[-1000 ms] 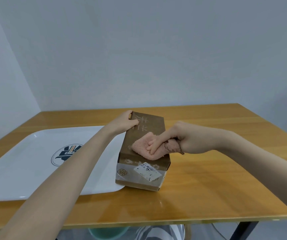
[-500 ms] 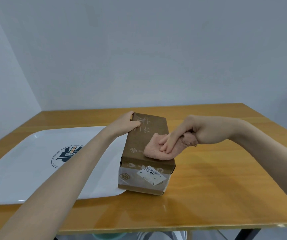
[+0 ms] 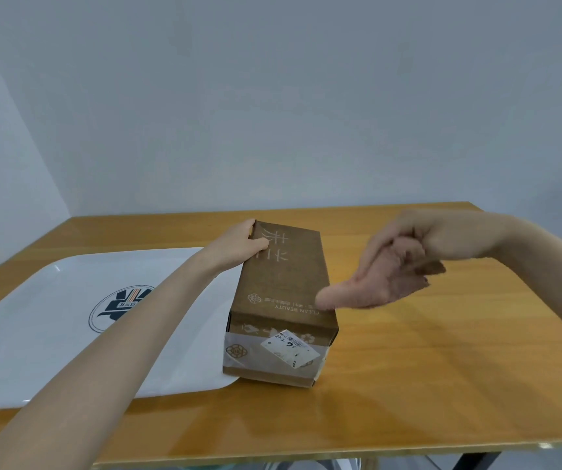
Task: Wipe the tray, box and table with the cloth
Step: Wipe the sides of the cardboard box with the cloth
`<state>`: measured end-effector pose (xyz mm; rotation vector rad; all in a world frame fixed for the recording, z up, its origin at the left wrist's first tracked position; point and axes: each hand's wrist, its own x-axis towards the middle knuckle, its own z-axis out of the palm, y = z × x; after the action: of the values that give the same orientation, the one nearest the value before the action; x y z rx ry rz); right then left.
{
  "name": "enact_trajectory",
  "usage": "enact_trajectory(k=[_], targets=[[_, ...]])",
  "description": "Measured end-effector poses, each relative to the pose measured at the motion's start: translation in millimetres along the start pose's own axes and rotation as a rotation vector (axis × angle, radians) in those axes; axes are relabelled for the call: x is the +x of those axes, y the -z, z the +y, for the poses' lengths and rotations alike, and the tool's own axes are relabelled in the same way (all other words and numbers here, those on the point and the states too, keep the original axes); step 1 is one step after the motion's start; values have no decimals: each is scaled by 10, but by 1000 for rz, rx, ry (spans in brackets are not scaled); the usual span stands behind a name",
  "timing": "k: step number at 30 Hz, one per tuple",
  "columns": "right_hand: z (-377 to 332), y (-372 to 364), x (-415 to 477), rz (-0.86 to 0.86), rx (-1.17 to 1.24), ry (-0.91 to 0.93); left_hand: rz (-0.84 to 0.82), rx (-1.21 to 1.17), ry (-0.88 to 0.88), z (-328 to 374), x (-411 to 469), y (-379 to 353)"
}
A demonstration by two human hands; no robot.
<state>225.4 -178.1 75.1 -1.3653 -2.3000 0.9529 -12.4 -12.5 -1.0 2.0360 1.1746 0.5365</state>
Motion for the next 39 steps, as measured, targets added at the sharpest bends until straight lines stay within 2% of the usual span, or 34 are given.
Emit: enact_trajectory(k=[3,5,8,13,15,19,23,25,29,32,36,39], targets=[[221,92,30,257,303,-97,-5,-18,13,-9,-6,4],[392,144,48,377,408,-195,0,-30,14,-4,-15,2],[623,60,132,314,318,-349,-1,-31,9,11,-31,-3],[933,-222,257,47,296,-568,1,-41,12,27,-49,-22],[1020,-245,287,41,248,-631,-2,-58,23,26,-44,-24],[1109,-234,365,191,-20,-737,24,-169,71,29,-50,-42],[1196,-327,489,133,-394,-829,88,-337,129,-29,-75,-111],[1183,-359,557,217,-497,-765,85,-387,131,-63,-63,-139],[778,-402,695,487,-440,-372,148,-561,144,-97,-27,-189],[434,-470,767,480,-357,-193,182,-637,115,-74,-48,-233],[283,-507,786,368,-340,-184,195,-636,88,-24,-42,-255],[358,-481,733,382,-292,-241,165,-622,113,-37,-37,-248]])
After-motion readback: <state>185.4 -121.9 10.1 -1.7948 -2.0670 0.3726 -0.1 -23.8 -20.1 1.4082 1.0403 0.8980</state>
